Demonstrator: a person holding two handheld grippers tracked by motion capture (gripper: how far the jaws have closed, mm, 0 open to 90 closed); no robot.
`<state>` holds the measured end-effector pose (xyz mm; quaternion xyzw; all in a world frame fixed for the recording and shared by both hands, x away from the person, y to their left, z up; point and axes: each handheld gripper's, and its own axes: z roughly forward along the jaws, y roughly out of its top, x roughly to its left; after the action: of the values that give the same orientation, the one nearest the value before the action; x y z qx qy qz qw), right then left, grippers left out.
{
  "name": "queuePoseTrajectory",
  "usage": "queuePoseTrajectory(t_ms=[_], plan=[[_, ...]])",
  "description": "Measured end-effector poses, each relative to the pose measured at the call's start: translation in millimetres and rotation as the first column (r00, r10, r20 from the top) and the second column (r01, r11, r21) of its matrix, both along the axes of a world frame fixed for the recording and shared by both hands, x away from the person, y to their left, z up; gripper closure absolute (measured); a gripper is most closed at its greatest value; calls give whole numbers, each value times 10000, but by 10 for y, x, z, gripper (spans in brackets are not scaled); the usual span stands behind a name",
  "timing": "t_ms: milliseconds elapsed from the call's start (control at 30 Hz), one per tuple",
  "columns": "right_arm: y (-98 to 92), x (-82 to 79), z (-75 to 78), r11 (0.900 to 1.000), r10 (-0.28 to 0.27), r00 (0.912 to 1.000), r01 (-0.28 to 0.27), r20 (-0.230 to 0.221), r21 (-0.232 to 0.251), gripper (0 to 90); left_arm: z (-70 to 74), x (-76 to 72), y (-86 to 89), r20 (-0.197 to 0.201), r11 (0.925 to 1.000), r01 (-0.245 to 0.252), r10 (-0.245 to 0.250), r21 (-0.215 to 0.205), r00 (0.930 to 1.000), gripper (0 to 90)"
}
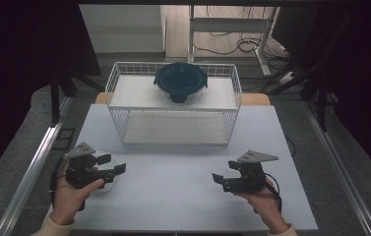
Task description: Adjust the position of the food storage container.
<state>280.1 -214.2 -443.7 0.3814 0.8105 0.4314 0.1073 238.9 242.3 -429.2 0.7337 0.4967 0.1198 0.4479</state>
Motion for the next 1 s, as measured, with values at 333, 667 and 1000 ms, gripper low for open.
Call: queuePoseTrajectory(t_ms=[333, 667, 1000], plan=[[-10, 14, -11, 10000, -29, 10000, 29, -46, -27, 220, 22, 18, 379, -64, 9953, -967, 966, -70, 9953, 291], [-13, 23, -29, 9999, -40, 9999, 38, -138, -96, 220, -150, 98, 721, -596, 9801, -1978, 1983, 140, 9783, 312], [-17, 35, -47, 9999, -81, 9998, 79, -168, -142, 220, -335, 189, 986, -928, 9596, -2721, 2781, 716, 9561, 450]])
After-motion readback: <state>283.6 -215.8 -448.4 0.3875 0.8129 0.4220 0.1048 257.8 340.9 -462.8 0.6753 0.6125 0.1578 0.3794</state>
